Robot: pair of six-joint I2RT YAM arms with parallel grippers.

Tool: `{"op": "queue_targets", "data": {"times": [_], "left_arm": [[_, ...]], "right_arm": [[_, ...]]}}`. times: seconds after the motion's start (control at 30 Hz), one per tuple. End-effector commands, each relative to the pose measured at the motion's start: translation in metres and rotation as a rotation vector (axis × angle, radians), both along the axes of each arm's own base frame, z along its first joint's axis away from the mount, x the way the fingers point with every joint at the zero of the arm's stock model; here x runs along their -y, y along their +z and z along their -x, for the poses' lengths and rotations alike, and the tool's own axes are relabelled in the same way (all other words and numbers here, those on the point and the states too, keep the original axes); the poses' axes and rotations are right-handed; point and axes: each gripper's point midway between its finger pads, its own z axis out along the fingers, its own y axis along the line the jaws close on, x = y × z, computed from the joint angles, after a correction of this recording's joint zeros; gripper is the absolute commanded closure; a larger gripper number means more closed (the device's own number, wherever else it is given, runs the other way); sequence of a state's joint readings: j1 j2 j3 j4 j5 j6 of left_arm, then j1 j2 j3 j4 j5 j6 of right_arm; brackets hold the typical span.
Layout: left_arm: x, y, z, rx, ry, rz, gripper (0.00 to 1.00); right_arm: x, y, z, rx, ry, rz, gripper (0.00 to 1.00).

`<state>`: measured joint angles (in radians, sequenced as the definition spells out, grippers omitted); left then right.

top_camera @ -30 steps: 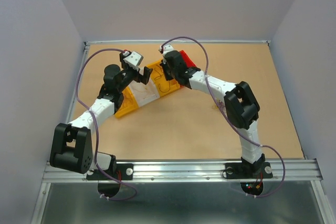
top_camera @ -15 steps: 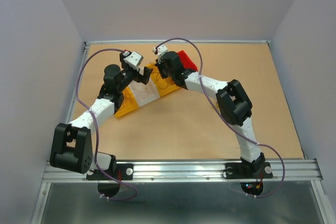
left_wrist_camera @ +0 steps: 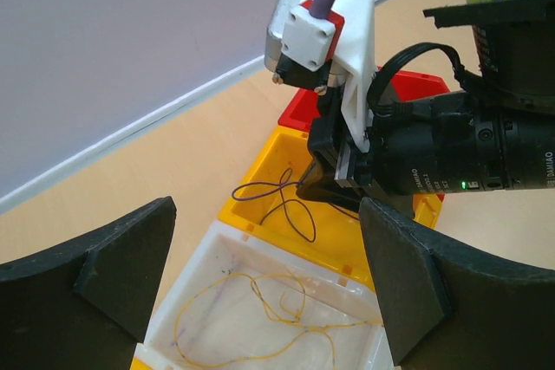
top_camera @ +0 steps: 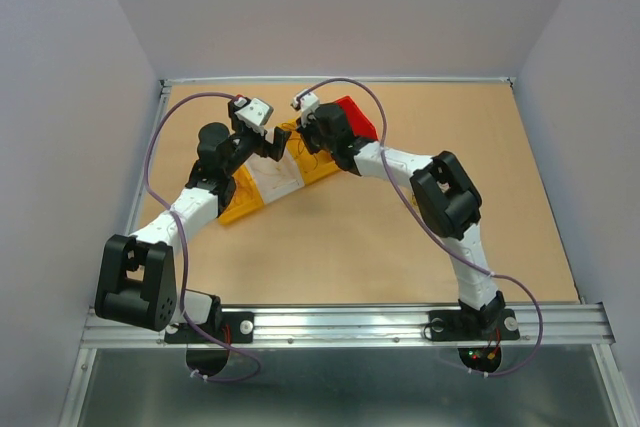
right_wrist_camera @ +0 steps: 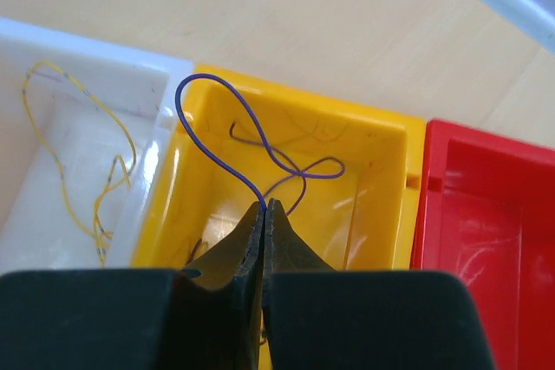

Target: Untangle the cables

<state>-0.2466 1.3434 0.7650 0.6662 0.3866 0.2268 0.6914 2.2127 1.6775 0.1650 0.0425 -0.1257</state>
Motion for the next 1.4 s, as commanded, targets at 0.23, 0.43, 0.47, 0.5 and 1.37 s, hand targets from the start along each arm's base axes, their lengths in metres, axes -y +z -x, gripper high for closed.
{"op": "queue_targets", "data": {"times": [0.23,0.43,0.47,0.5,1.37], "left_arm": [[0.002,0.016,-0.003,0.061,-0.014,0.009,0.01],[0.002,0.014,-0.004,0.058,-0.017,0.004,0.01],[0.003,0.012,-0.005,0.053,-0.017,0.003,0.01],[0.003,0.011,-0.006,0.052,-0.019,0.0,0.01],[0.0,0.009,-0.009,0.044,0.006,-0.004,0.01]], "right_arm": [[0.019,-0.025,0.008,-0.115,-0.025,-0.007,0.99],[0.012,-0.047,0.013,-0.166,0.035,0.032,0.99],[0.013,-0.054,0.017,-0.192,0.048,0.052,0.99],[0.011,-0.06,0.02,-0.209,0.066,0.06,0.99],[0.032,-0.053,0.073,-0.318,0.039,0.097,0.85]]}}
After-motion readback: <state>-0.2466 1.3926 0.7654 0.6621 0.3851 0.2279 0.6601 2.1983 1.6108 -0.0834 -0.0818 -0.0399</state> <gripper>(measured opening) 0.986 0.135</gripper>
